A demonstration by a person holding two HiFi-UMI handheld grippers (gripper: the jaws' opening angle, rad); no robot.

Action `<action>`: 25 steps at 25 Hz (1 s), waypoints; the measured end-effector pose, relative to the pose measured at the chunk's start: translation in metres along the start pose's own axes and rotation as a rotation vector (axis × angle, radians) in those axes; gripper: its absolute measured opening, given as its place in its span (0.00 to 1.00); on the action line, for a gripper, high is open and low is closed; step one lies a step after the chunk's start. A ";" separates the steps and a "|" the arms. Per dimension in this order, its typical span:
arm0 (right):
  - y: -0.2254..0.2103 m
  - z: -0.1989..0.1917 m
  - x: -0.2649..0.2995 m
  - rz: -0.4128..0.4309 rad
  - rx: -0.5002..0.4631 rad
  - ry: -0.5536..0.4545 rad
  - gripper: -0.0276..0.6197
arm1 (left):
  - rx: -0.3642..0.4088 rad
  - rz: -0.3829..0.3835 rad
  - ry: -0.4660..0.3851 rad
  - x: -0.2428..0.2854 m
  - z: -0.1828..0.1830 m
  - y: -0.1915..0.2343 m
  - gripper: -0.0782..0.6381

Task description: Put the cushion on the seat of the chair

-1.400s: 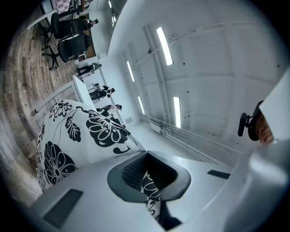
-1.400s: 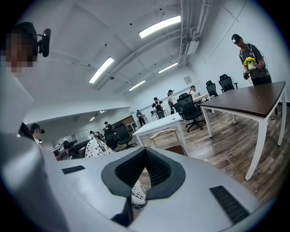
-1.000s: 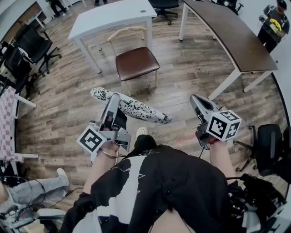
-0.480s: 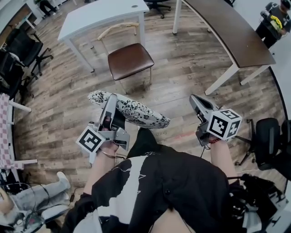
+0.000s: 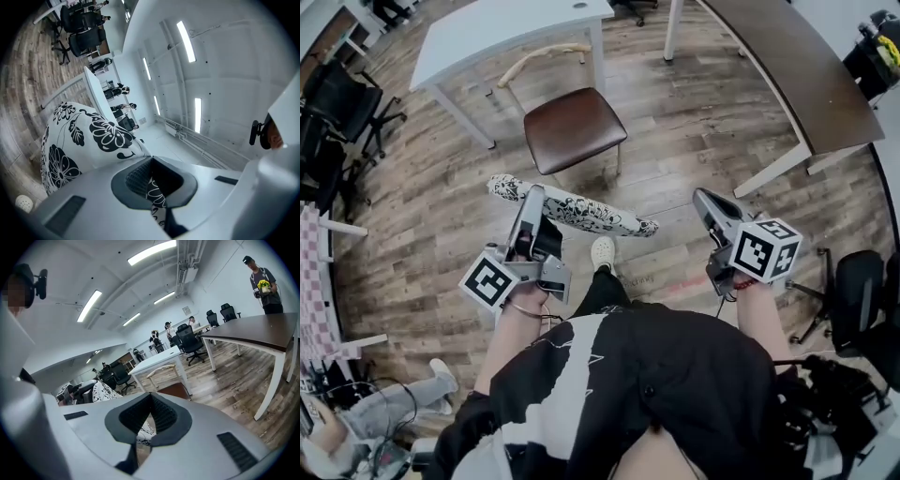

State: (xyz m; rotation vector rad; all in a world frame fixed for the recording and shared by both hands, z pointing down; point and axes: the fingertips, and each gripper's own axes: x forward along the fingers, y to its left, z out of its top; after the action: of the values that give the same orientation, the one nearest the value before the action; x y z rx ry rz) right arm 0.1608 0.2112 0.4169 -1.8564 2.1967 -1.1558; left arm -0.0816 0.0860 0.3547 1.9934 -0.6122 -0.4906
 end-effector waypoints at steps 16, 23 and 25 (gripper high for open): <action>-0.086 0.133 0.200 0.050 0.033 0.037 0.07 | 0.010 0.050 -0.003 0.210 0.100 0.103 0.12; -0.138 0.199 0.264 0.047 0.063 0.037 0.07 | 0.016 0.049 -0.005 0.310 0.130 0.134 0.12; -0.138 0.197 0.269 0.044 0.059 0.030 0.07 | 0.021 0.042 -0.001 0.314 0.133 0.142 0.12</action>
State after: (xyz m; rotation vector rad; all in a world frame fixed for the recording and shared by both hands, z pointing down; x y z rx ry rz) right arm 0.2935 -0.1214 0.4633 -1.7707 2.1818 -1.2347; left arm 0.0615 -0.2527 0.3910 1.9966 -0.6606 -0.4612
